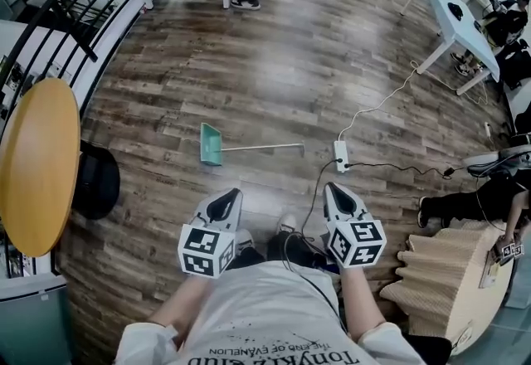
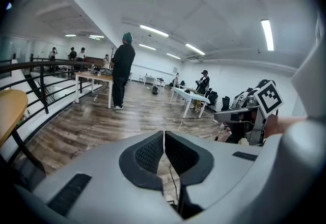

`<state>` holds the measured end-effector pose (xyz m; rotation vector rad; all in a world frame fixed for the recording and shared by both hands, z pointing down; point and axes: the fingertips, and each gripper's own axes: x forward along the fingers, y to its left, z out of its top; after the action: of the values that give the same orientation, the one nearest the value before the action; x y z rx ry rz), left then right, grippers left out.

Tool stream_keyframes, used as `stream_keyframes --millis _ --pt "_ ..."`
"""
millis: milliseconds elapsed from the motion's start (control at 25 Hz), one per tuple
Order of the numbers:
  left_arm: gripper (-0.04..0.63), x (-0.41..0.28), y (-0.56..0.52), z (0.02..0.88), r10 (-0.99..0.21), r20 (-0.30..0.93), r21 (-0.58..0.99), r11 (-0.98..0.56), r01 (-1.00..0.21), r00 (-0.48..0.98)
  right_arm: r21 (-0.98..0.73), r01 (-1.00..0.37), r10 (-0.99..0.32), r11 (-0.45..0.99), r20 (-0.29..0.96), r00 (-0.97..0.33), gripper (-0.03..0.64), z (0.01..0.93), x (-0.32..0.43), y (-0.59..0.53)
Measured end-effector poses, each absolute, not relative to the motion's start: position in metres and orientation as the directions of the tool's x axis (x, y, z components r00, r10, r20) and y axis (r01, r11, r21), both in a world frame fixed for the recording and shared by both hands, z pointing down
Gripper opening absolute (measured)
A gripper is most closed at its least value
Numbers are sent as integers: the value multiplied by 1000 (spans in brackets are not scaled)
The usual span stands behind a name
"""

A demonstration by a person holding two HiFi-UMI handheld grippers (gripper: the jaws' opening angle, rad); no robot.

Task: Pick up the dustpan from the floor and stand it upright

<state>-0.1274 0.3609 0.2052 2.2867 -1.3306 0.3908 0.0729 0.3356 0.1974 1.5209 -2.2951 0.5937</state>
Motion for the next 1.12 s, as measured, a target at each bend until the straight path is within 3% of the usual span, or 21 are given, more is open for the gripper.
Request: stream_keyframes --millis 360,1120 --pt "31 -111 304 211 -739 460 259 -419 -870 492 -180 -921 -781 346 489 -389 26 213 86 283" --pt "31 -20 83 218 -787 493 257 -275 -926 371 -209 -836 -702 507 462 -542 26 219 166 22"
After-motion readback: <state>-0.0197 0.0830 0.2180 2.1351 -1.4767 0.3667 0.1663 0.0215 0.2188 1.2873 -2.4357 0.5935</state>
